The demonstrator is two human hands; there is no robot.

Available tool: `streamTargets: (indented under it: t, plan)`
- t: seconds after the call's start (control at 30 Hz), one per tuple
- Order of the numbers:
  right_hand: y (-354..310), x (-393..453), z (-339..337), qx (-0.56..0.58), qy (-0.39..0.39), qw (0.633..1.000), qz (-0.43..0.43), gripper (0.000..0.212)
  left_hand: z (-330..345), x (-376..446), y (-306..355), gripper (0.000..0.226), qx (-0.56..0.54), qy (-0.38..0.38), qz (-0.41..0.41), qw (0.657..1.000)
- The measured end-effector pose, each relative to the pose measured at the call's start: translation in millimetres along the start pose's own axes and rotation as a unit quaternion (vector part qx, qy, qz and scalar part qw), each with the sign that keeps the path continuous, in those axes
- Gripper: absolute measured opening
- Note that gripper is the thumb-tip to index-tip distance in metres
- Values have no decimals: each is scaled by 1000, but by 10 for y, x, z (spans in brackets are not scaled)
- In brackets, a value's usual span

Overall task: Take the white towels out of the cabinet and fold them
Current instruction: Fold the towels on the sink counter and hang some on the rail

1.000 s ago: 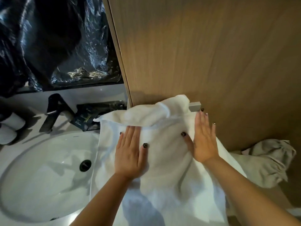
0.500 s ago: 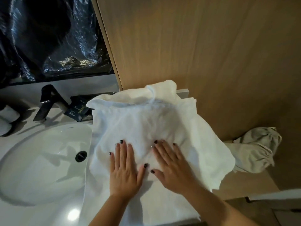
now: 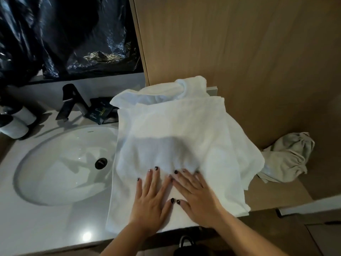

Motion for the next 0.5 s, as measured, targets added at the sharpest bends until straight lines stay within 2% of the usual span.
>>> streamTargets:
  t: [0.1,0.3,0.33,0.43,0.5]
  plan:
    - [-12,-92,18,17,-50,998,47,67,3,-173,-146,68,10,-29,18,999]
    - [-88,-319,44,35,-126,978,165,69,-76,-565,-298,75,-13,-63,2,998]
    - [-159,-317,21,39,-124,978,161,71,-105,-614,-327,77,-5,-67,14,998]
    - [-535,-343,40,27,-113,993,36,74,-183,-710,-401,85,37,-78,68,994]
    - [-744,-395,131,5,-99,995,-2,77,-200,-756,-468,87,52,-79,85,992]
Point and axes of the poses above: each hand's wrist, its own x-axis towards the middle knuckle, its own z-axis out of the palm, y = z × x, the point moved 1 cm from there along x, towards the middle knuckle, and after that the axes turned 1 degree about z, right-handed, at the moved point
